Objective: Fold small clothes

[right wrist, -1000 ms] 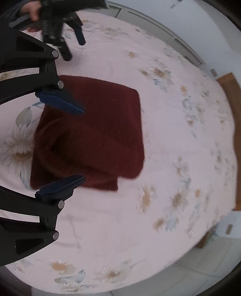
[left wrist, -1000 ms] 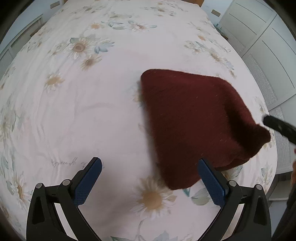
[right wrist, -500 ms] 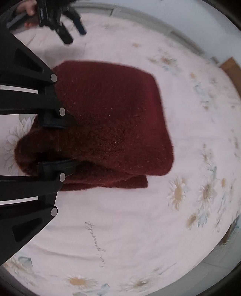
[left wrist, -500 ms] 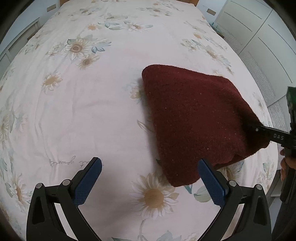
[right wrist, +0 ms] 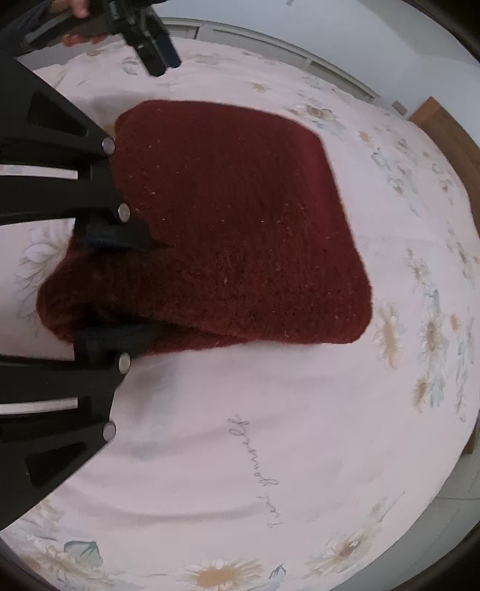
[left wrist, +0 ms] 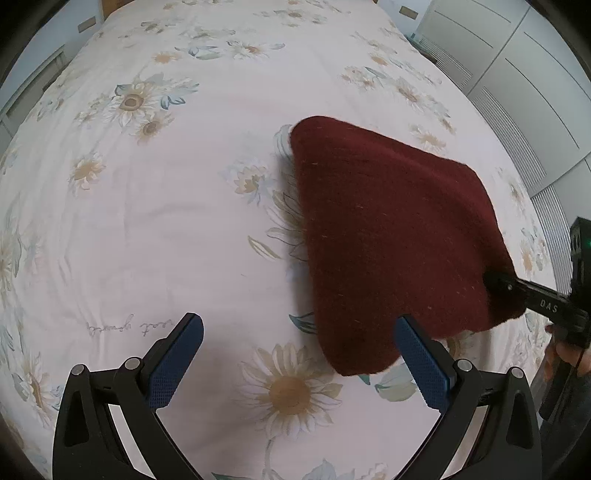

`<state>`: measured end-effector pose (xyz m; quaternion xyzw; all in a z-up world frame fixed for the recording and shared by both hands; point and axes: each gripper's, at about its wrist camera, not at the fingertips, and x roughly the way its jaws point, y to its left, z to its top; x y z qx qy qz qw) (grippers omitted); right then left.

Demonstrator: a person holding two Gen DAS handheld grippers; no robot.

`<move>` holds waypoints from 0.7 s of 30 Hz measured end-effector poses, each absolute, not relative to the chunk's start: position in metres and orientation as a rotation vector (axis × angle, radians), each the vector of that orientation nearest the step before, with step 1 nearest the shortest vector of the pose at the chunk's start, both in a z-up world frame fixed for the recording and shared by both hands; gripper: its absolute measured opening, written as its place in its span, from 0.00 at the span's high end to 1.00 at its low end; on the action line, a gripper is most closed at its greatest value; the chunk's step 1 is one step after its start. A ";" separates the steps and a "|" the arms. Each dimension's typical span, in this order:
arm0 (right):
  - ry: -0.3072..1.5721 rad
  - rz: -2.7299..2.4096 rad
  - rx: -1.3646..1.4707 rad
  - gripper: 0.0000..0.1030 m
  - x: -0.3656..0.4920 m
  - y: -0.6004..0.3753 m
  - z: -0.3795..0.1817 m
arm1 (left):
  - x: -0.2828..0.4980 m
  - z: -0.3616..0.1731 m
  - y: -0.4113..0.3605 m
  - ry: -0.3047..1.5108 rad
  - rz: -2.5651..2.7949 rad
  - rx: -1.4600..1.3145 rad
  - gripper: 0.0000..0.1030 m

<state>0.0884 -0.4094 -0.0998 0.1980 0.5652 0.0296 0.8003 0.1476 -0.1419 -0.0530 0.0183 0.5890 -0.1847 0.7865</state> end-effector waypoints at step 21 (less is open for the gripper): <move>1.217 0.070 0.257 0.00 0.141 -0.394 -0.079 | 0.199 -0.056 -0.204 1.274 -0.408 0.018 0.01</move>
